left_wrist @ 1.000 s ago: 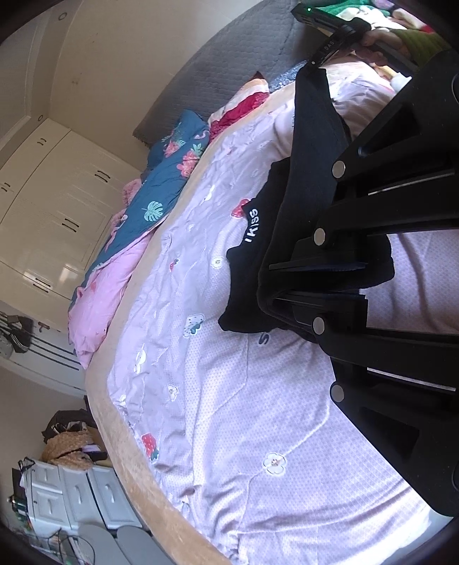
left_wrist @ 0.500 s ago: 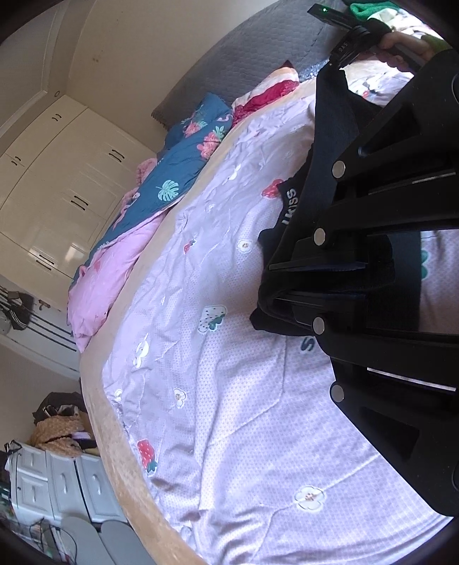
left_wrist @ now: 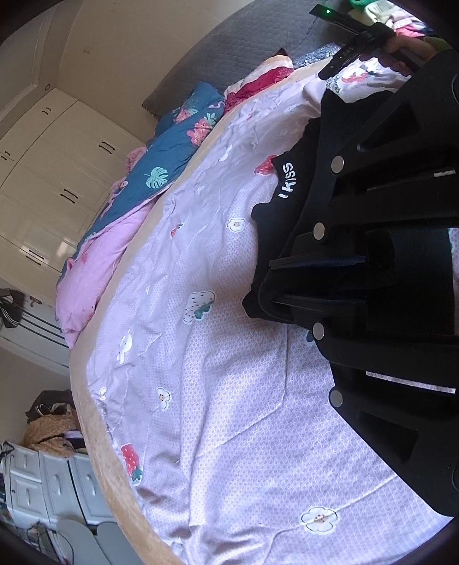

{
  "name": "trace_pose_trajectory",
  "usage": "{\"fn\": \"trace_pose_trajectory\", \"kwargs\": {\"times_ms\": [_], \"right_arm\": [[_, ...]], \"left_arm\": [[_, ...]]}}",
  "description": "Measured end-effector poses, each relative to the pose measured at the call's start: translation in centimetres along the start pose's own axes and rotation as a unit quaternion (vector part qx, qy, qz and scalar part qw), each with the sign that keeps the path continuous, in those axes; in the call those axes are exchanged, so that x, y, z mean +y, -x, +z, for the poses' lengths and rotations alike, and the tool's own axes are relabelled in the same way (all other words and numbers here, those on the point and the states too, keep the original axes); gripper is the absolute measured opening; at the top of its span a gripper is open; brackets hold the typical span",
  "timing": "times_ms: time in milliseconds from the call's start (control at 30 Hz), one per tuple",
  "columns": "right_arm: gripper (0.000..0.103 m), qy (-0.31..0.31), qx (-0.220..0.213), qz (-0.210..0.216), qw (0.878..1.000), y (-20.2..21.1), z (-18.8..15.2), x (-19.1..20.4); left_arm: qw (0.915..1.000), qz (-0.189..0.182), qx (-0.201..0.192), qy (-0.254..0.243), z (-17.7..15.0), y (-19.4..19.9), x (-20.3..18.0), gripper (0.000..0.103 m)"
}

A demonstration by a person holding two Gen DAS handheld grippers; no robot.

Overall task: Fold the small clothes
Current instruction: 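Lay the hem down near the collar and open both grippers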

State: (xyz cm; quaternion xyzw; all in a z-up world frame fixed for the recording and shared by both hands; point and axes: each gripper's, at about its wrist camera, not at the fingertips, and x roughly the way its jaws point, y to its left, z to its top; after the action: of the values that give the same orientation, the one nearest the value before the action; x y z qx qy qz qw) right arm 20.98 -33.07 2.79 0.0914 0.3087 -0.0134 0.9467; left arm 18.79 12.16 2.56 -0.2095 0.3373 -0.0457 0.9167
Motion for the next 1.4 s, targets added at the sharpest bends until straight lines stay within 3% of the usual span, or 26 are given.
{"fn": "trace_pose_trajectory", "kwargs": {"times_ms": [33, 100, 233, 300, 367, 400, 433, 567, 733, 900, 1200, 1400], "right_arm": [[0.046, 0.008, -0.007, -0.001, 1.000, 0.3, -0.1, 0.1], [0.046, 0.025, -0.027, -0.006, 0.999, 1.0, -0.4, 0.4], [0.044, 0.062, -0.039, 0.011, 0.997, 1.9, -1.2, 1.4], [0.034, 0.095, -0.030, 0.036, 0.994, 2.1, -1.8, 2.5], [0.016, 0.125, -0.017, 0.055, 0.991, 2.0, -2.5, 3.6], [0.014, 0.137, 0.000, 0.069, 0.988, 1.7, -3.0, 4.2], [0.013, 0.140, 0.018, 0.083, 0.986, 1.2, -3.3, 4.6], [0.011, 0.164, 0.072, 0.114, 0.977, 0.1, -4.7, 6.2], [0.011, 0.191, 0.111, 0.082, 0.972, -1.2, -6.3, 7.6], [0.011, 0.171, 0.127, 0.067, 0.975, -3.2, -6.9, 6.9], [0.009, 0.127, 0.126, 0.063, 0.982, -7.5, -4.1, 6.2], [0.010, 0.107, 0.094, 0.048, 0.989, -8.3, -2.1, 5.3]], "left_arm": [[0.9999, 0.011, -0.010, -0.004, 0.0, 0.3, -0.2, 0.030], [0.9985, 0.036, -0.040, -0.013, 0.2, 1.5, -0.3, 0.047], [0.9985, 0.027, -0.038, -0.030, -0.2, 2.5, -0.9, 0.047], [0.9984, 0.021, -0.011, -0.051, -1.3, 2.1, -1.6, 0.044], [0.9983, -0.007, 0.014, -0.056, -2.3, 1.6, -2.3, 0.028], [0.9973, -0.021, 0.028, -0.064, -2.9, 1.2, -3.0, 0.010], [0.9962, -0.023, 0.036, -0.075, -3.3, 0.9, -3.7, 0.001], [0.9872, -0.012, 0.078, -0.139, -6.2, -0.4, -6.1, 0.001], [0.9783, 0.015, 0.116, -0.171, -8.6, -3.1, -7.0, 0.001], [0.9781, 0.032, 0.103, -0.178, -8.5, -3.9, -7.1, 0.001], [0.9805, 0.051, 0.099, -0.162, -5.1, -8.0, -6.9, 0.001], [0.9846, 0.062, 0.038, -0.159, -2.0, -8.7, -7.2, 0.001]]}}
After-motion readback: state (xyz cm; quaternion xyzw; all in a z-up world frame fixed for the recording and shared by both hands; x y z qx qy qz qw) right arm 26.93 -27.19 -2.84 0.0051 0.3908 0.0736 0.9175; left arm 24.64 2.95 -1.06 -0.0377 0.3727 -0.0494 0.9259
